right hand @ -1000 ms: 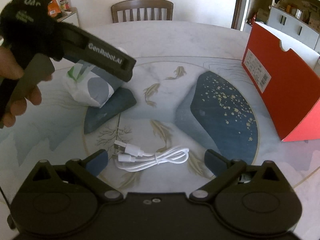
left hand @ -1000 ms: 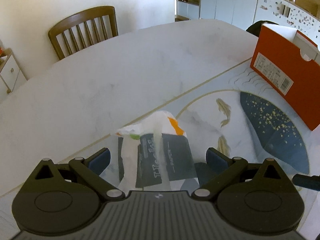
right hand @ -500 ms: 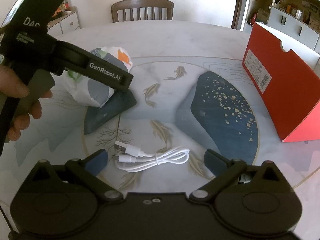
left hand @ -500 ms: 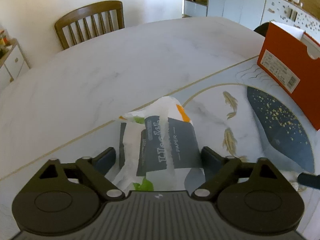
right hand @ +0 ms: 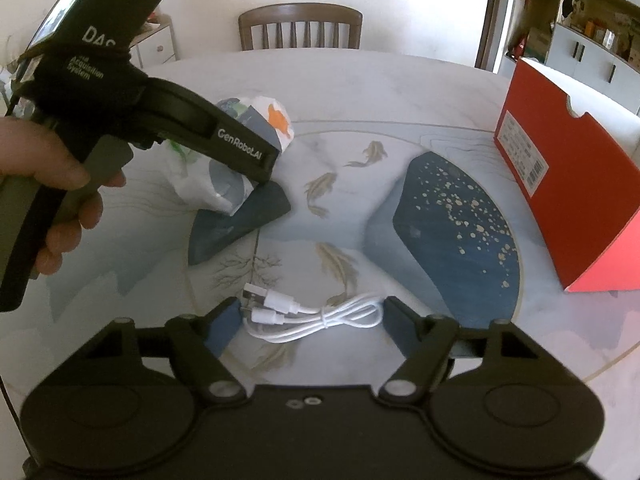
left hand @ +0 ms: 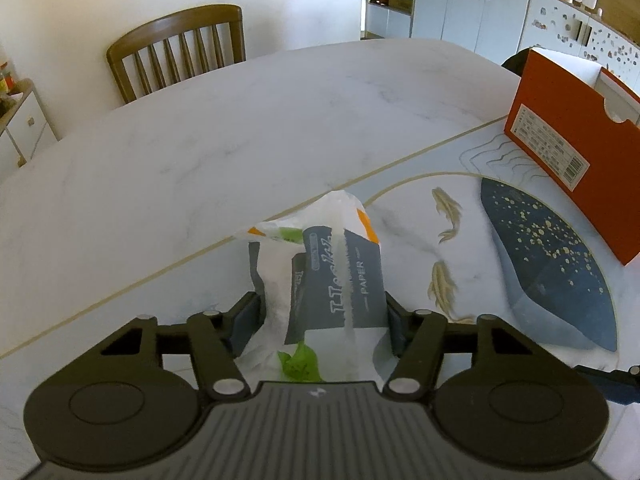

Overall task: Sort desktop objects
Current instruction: 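Grasp the white-grey tissue pack with the left gripper while the right gripper grasps the white cable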

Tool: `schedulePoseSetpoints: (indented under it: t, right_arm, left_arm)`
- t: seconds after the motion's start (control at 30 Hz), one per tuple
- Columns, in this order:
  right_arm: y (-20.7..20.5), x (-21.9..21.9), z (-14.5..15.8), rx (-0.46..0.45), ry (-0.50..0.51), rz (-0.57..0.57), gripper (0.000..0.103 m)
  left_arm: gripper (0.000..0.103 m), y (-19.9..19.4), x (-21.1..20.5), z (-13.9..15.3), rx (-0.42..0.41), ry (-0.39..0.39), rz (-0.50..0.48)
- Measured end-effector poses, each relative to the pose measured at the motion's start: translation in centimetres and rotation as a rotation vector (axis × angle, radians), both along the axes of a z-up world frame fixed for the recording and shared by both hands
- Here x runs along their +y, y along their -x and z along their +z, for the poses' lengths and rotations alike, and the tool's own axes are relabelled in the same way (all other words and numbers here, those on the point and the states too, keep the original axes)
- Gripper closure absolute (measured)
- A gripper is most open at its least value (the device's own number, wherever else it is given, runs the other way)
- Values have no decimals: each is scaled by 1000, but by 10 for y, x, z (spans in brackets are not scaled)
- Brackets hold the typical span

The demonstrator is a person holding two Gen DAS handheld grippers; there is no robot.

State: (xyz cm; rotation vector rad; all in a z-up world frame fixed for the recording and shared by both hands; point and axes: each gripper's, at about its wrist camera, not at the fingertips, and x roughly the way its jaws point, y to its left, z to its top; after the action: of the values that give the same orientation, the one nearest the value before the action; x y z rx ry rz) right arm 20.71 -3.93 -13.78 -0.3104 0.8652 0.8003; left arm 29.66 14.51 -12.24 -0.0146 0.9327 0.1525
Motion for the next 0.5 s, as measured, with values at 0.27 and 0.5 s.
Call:
schedulePoseSetpoints:
  t: [0.27,0.5]
  right_arm:
    - [0,-10,2,22,-1,-6,28]
    - [-2,-25,9,25,-12,-20,28]
  left_arm:
    - [50,3,-6,6,3,9,3]
    - [56,6,-17,11,1,13,-17]
